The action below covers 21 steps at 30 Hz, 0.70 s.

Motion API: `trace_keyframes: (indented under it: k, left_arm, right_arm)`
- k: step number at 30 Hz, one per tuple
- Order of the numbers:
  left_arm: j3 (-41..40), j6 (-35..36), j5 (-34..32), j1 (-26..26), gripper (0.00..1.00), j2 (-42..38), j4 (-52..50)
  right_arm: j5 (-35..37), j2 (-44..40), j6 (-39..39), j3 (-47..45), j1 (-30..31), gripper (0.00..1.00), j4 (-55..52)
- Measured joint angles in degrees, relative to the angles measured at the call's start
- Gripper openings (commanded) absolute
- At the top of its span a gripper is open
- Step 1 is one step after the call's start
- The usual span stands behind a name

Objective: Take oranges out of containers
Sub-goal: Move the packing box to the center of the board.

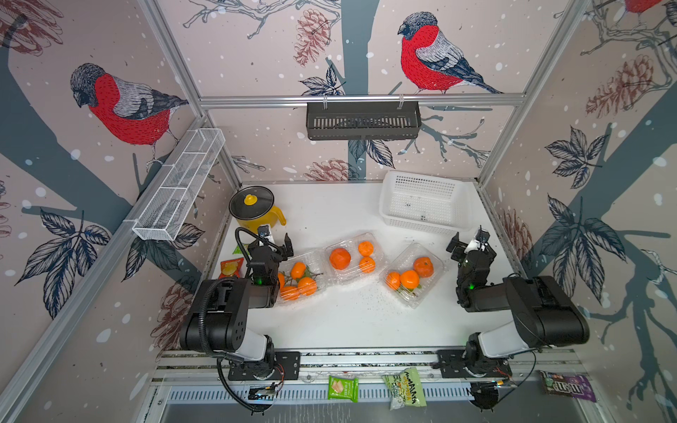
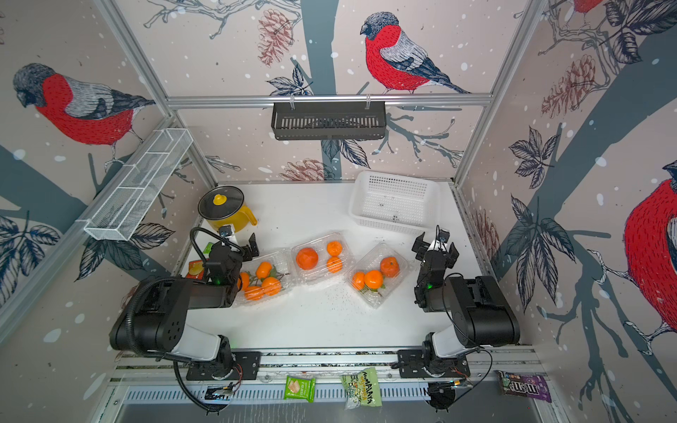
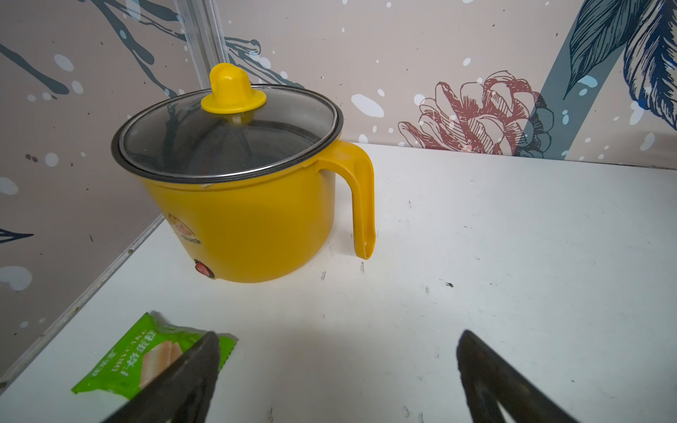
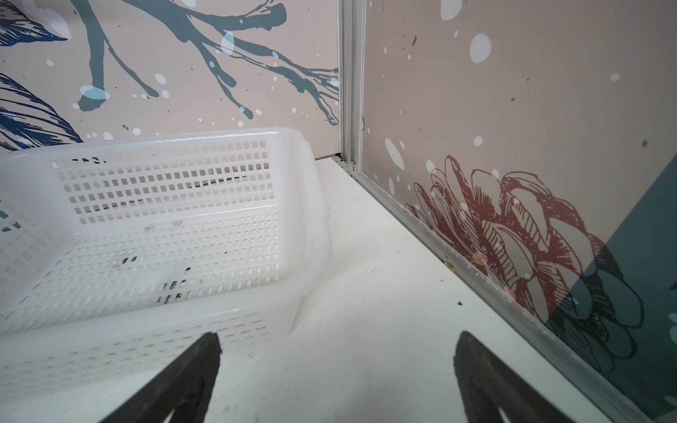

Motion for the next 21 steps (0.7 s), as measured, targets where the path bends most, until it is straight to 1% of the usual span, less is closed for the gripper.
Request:
trace_keyframes:
  k: [8,10,13,16,18,21]
  left_arm:
    - [0.0,0.0,-0.2,0.0,0.99,-0.17,-0.07]
    - [0.81,-0.59,-2.62,-0.04,0.98,-1.4,-1.81]
    - [6.86,-1.75,-5.7,0.09,0.98,-5.6,-10.08]
    - [11.23,-3.52,-6.4,0.17,0.98,-9.03,-17.22]
    - [12.13,-5.46,-7.52,0.17,0.98,-11.34,-22.97]
    - [12.24,-10.14,-10.25,0.17,0.98,-16.11,-31.87]
  right_arm:
    - [0.0,-0.07,0.0,-0.02,0.0,1.0,0.02]
    - [0.11,-0.68,0.02,-0.09,-0.02,1.0,-0.24]
    - [0.09,-1.49,0.02,-0.31,-0.02,1.0,-0.15]
    - [0.61,-3.61,-0.33,-0.46,0.76,1.0,-1.22]
    - [1.81,-8.15,-0.35,0.87,1.62,1.0,-6.01]
    - [4.02,-14.47,1.57,3.21,1.11,1.0,-10.62]
